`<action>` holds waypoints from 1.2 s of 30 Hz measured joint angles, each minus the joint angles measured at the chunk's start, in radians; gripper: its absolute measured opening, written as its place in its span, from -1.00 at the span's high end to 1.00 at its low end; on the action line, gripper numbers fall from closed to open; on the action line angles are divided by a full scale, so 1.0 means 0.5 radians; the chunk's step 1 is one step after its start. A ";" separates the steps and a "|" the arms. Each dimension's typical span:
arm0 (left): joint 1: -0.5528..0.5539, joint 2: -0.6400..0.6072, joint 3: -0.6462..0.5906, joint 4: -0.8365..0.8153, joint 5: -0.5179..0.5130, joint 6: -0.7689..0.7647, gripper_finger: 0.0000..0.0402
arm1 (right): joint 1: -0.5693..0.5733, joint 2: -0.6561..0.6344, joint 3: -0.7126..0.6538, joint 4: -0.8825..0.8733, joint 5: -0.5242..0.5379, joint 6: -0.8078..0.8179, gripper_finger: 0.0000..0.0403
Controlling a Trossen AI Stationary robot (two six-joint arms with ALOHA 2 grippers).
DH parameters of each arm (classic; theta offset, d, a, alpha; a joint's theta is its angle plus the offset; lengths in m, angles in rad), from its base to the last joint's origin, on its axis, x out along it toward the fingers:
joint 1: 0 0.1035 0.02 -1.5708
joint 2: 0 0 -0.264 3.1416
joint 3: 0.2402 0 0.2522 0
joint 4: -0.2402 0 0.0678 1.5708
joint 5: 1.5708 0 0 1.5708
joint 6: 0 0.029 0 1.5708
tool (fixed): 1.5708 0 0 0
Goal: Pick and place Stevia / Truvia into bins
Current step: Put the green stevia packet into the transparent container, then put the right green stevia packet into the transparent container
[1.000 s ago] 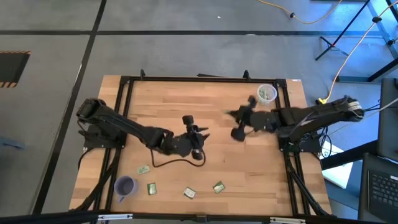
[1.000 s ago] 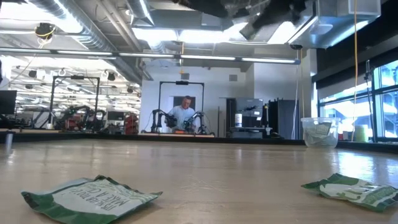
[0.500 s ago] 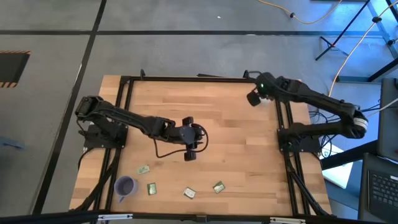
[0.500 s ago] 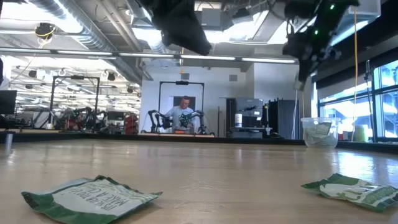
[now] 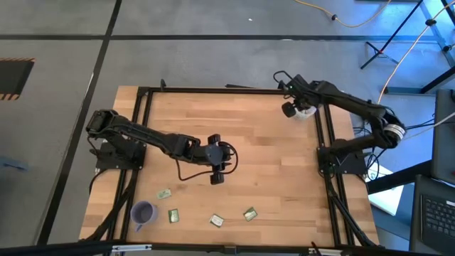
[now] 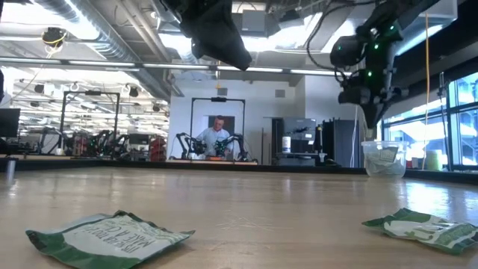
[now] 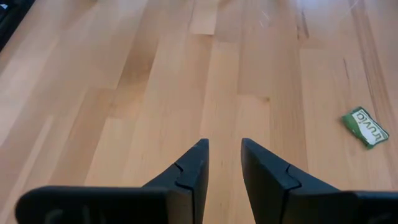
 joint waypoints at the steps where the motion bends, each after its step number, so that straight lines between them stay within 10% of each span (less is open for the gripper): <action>1: 0.000 0.000 0.000 0.000 0.000 0.000 0.56 | -0.008 0.025 0.000 -0.009 0.000 0.000 0.97; 20: 0.000 0.000 0.001 -0.001 -0.001 0.002 0.56 | -0.041 0.182 0.000 -0.018 0.003 -0.003 0.94; 36: -0.006 0.000 0.002 -0.005 -0.001 -0.044 0.56 | -0.033 0.085 -0.001 -0.074 0.237 -0.010 0.40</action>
